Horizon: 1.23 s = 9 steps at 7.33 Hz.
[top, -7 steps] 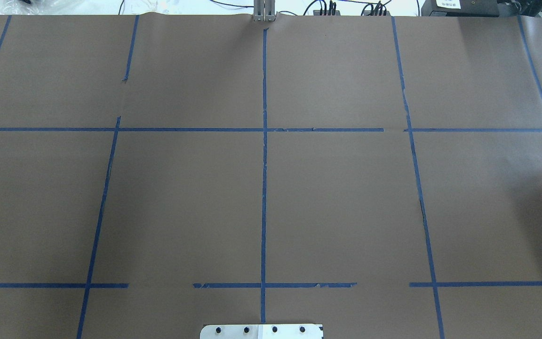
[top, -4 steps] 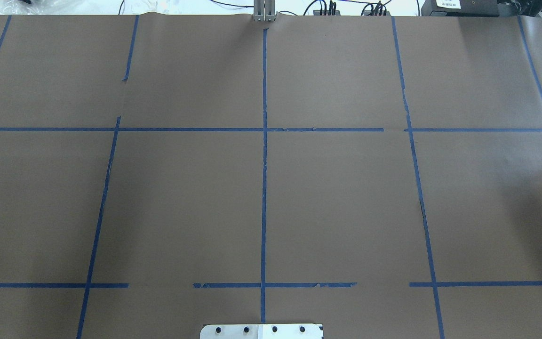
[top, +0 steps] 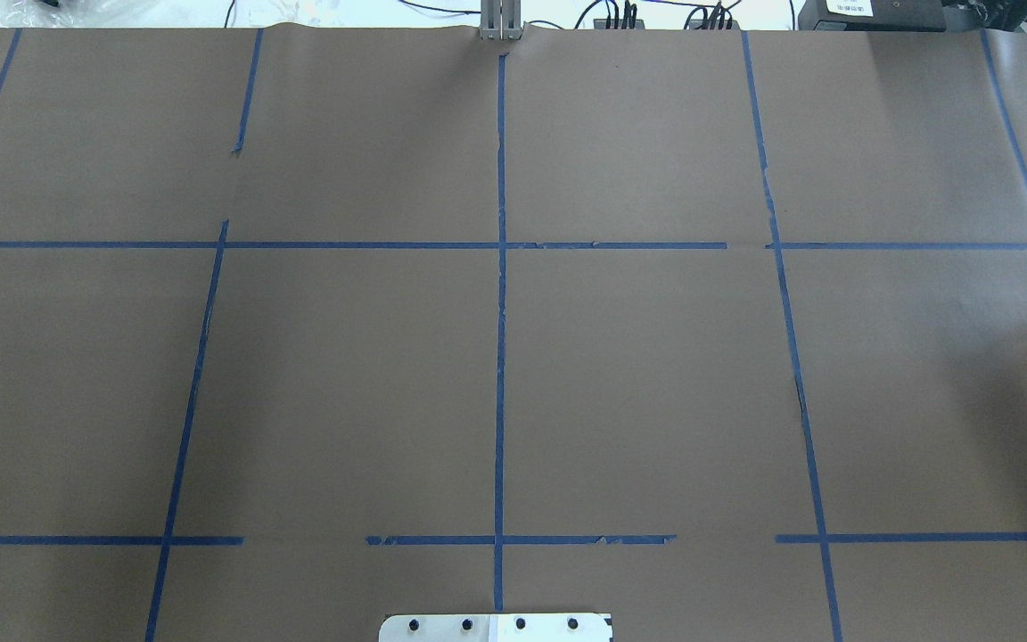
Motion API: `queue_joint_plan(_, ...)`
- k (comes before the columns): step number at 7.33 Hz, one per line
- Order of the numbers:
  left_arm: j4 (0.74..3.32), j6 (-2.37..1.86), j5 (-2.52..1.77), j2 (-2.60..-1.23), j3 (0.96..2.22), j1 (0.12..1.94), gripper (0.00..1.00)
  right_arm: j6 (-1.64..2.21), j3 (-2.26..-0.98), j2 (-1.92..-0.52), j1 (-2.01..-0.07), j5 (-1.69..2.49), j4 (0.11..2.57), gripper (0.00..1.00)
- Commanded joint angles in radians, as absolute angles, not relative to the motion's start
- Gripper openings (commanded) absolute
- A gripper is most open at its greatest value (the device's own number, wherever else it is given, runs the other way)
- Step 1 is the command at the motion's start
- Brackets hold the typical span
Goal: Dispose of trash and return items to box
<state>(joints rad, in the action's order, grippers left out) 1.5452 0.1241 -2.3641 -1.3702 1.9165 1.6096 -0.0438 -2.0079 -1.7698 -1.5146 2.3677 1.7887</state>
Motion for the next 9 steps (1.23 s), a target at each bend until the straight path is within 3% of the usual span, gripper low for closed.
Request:
queue_joint_plan(1,1.548,0.126,-2.370,-1.371,1.914,1.609,1.00,-0.043,-1.994,-1.775,-1.497,2.361,1.790,1.00)
queue_joint_plan(4,1.542,0.130,-2.370,-1.387,1.916,1.608,1.00,-0.041,-1.945,-1.775,-1.470,2.359,1.732,1.00)
queue_joint_plan(6,1.536,0.130,-2.367,-1.454,1.835,1.597,1.00,-0.040,-1.936,-1.766,-1.470,2.364,1.732,1.00)
queue_joint_plan(9,1.534,0.130,-2.353,-1.468,1.815,1.595,1.00,-0.038,-1.933,-1.766,-1.471,2.365,1.718,1.00)
